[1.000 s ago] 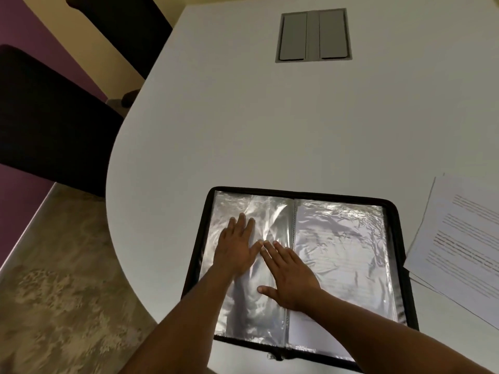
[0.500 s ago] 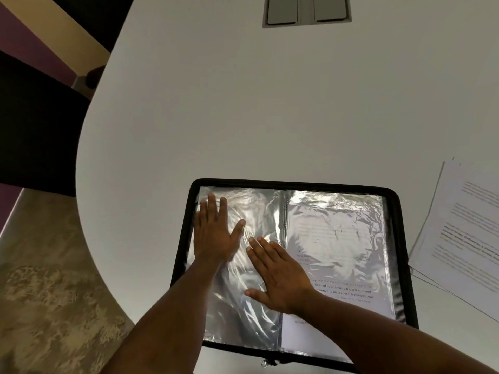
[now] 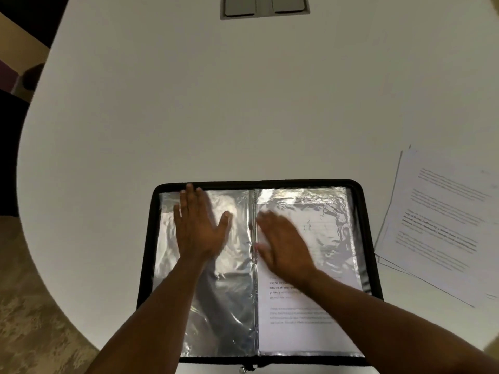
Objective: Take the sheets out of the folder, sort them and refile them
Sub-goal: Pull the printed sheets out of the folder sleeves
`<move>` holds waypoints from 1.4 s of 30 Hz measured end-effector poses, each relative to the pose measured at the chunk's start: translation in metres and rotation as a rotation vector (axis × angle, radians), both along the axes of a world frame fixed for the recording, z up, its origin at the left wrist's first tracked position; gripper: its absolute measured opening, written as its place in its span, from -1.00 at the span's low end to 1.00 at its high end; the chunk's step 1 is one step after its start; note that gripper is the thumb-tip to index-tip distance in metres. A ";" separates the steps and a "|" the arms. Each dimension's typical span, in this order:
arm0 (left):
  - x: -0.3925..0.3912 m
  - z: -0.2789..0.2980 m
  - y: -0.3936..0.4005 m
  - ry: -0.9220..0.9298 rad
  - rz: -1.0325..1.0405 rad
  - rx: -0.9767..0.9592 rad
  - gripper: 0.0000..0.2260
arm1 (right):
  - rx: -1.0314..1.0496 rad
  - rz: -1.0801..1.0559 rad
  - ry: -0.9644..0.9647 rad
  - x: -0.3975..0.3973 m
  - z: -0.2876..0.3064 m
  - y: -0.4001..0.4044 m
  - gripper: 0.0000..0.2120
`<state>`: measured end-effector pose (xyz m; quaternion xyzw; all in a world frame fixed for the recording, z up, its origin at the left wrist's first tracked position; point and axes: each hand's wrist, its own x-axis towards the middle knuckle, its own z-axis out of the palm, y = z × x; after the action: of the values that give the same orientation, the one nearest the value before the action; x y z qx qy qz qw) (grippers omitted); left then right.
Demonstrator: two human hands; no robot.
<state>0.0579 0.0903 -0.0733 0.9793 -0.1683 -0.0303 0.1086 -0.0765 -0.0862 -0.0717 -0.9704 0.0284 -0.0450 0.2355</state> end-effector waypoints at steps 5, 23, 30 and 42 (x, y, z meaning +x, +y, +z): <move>-0.028 0.000 -0.055 0.024 -0.249 -0.138 -0.40 | -0.185 -0.391 0.258 -0.013 -0.002 -0.082 -0.34; -0.033 0.020 -0.120 -0.018 -0.501 -0.226 -0.75 | -0.307 0.086 -0.090 -0.010 0.044 -0.119 -0.92; -0.034 0.033 -0.109 0.014 -0.513 -0.299 -0.93 | -0.289 0.472 0.239 0.011 0.087 -0.122 -0.43; -0.031 0.044 -0.106 0.096 -0.487 -0.387 -0.90 | -0.582 0.253 0.721 0.083 0.105 -0.106 -0.76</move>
<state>0.0271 -0.0160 -0.0289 0.8687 -0.3953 -0.0691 0.2904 0.0060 -0.1921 0.0330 -0.9455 -0.0240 0.3176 -0.0673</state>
